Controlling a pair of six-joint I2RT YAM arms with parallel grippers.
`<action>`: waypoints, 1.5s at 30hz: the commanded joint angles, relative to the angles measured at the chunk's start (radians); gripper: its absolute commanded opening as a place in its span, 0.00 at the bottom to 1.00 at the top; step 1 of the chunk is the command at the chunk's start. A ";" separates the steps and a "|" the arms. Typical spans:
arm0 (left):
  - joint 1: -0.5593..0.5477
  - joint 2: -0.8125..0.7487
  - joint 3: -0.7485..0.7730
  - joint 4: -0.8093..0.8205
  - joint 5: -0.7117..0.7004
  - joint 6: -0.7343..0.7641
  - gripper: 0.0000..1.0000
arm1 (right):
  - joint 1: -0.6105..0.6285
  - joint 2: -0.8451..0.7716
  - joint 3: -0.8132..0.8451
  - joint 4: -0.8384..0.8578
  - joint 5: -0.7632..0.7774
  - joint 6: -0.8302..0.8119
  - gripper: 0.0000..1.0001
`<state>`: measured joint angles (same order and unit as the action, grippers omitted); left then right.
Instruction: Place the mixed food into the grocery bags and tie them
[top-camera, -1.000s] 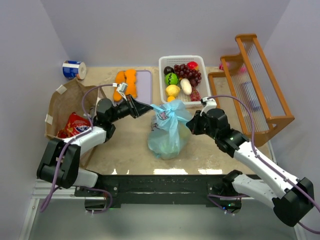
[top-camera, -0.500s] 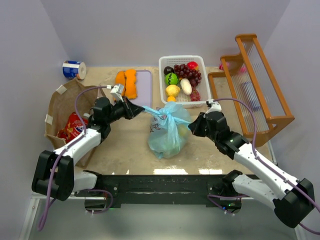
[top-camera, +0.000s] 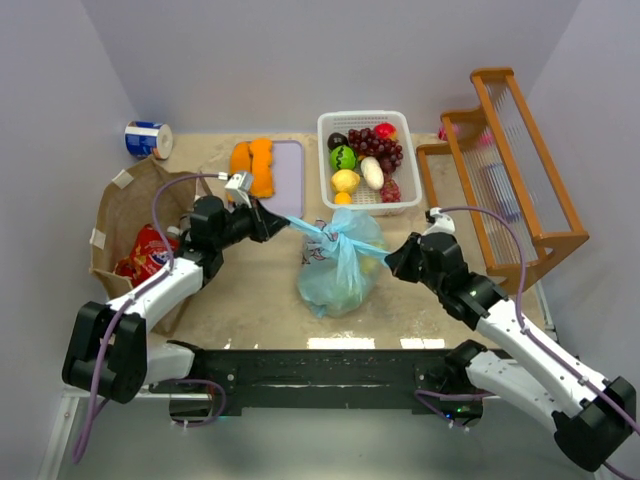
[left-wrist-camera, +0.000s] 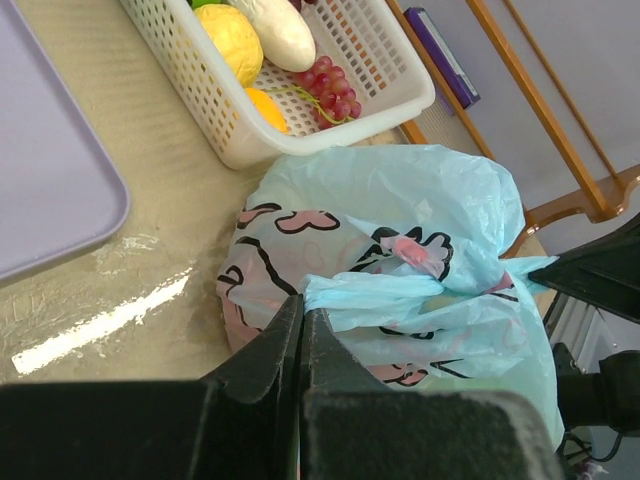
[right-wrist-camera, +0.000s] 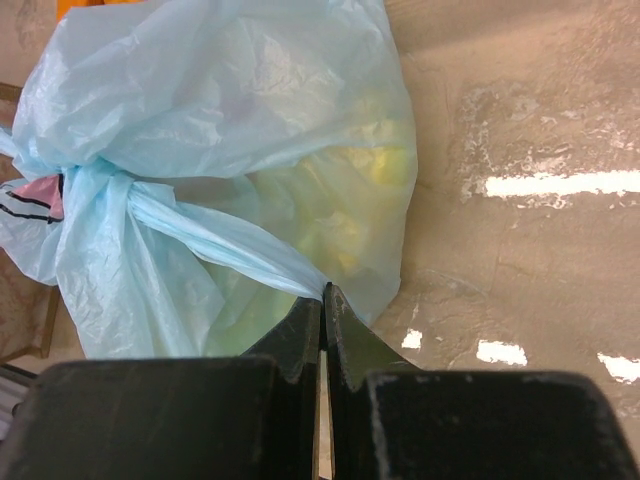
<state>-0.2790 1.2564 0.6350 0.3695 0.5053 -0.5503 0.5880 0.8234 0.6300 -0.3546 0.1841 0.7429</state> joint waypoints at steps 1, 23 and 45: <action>0.014 -0.025 0.037 0.016 -0.214 0.093 0.00 | -0.025 -0.024 -0.013 -0.152 0.175 -0.022 0.00; -0.146 0.006 0.481 -0.406 -0.264 0.437 1.00 | -0.025 0.060 0.275 0.042 0.111 -0.465 0.99; 0.403 -0.094 0.689 -0.814 -0.165 0.332 1.00 | 0.288 0.536 0.490 0.083 0.181 -0.778 0.99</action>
<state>0.1276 1.1999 1.2922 -0.3981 0.2737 -0.2001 0.8597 1.3571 1.0958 -0.2844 0.2527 0.0566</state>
